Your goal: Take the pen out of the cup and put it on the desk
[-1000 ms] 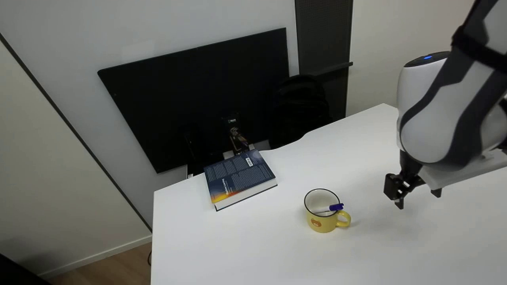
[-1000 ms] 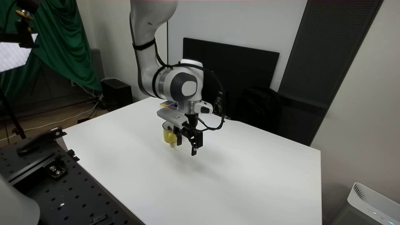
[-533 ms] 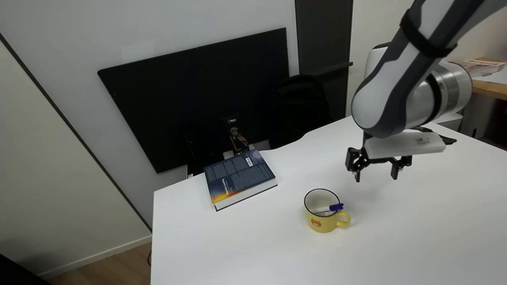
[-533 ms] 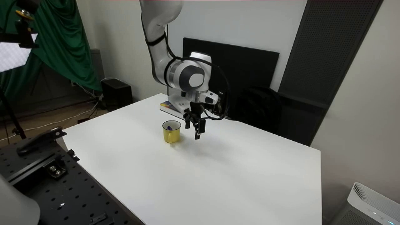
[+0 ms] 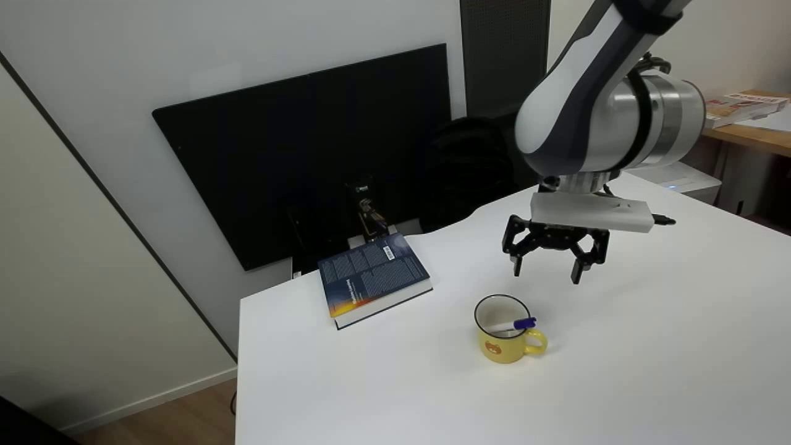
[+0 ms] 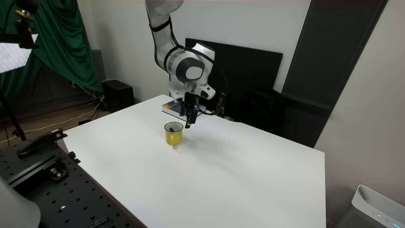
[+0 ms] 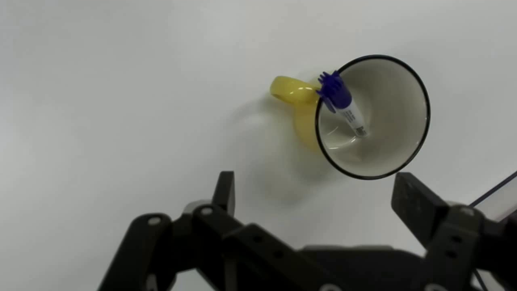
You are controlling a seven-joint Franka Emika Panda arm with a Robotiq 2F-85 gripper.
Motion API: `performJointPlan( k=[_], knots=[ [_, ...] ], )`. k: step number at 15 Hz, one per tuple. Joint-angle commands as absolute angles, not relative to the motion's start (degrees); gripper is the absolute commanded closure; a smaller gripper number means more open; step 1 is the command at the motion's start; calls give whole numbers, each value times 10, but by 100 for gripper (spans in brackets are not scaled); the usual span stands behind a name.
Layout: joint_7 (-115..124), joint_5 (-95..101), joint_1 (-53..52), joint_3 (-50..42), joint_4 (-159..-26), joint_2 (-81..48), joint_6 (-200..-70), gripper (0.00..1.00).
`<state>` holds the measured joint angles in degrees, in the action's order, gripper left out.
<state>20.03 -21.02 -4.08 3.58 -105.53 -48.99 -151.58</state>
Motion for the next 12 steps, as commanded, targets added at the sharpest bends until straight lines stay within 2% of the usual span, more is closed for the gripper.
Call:
performJointPlan(
  k=[1,8,12],
  knots=[
    [202,-208,-41,36,-1054,-492,-1516,0],
    [202,-207,-41,33,-1054,-493,-1516,0],
    [224,-220,-57,33,-1082,-496,-1566,0]
  ],
)
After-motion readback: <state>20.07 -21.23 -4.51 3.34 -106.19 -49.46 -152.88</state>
